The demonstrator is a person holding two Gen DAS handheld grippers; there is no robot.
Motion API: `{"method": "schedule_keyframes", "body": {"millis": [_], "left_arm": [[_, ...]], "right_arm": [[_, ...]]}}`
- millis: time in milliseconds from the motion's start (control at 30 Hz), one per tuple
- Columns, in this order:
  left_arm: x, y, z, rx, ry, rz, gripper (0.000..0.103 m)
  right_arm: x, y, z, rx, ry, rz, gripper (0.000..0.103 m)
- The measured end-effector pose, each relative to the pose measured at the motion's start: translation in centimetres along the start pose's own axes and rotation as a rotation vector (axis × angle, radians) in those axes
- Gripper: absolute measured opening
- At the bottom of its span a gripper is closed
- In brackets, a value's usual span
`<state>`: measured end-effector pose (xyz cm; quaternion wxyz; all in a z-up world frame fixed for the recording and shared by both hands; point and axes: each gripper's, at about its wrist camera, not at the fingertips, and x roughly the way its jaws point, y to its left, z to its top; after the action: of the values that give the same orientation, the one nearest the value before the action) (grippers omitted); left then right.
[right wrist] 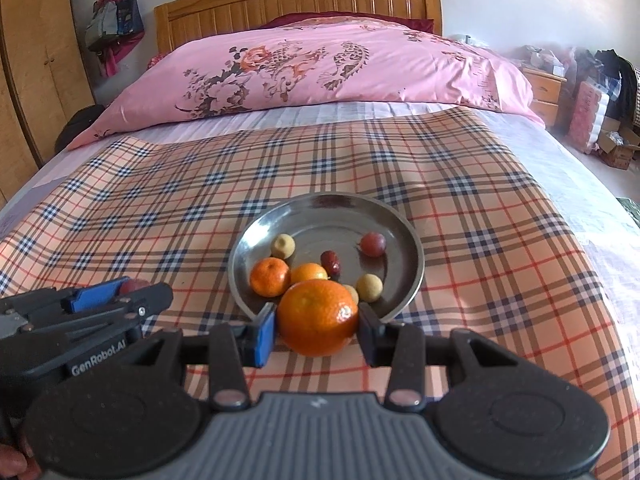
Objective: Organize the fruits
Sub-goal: 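Carry the red plum and the orange over the steel plate with both tools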
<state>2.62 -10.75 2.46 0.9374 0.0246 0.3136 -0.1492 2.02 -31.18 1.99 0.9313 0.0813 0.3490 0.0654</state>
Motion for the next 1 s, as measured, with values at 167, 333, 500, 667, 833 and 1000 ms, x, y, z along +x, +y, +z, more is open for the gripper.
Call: {"method": "schedule_keyframes", "body": {"millis": [167,333,500,667,833,1000], "left_arm": [[1.2,-0.7,0.6,0.000,-0.002,-0.035,0.037],[3.6,-1.4,1.4,-0.014,0.013,-0.085,0.037],[4.5,-0.8,1.9,-0.016,0.015,-0.110,0.036],[4.1,1.0,0.9,-0.007,-0.012,-0.140,0.036],[4.1,2.4,-0.8,0.031,0.013,-0.152,0.036],[6.1,1.9,-3.0,0.081,0.076,-0.159,0.044]], "right_arm": [[0.9,-0.8,0.6,0.012,0.006,0.000,0.040],[2.6,-1.8,1.7,0.024,0.025,0.001,0.040],[4.0,-2.7,2.4,0.027,0.041,0.012,0.040],[4.4,-3.3,1.8,0.033,0.032,0.046,0.040],[4.8,-3.4,1.1,0.031,0.042,0.058,0.040],[4.8,-3.5,0.6,0.046,0.036,0.078,0.040]]}}
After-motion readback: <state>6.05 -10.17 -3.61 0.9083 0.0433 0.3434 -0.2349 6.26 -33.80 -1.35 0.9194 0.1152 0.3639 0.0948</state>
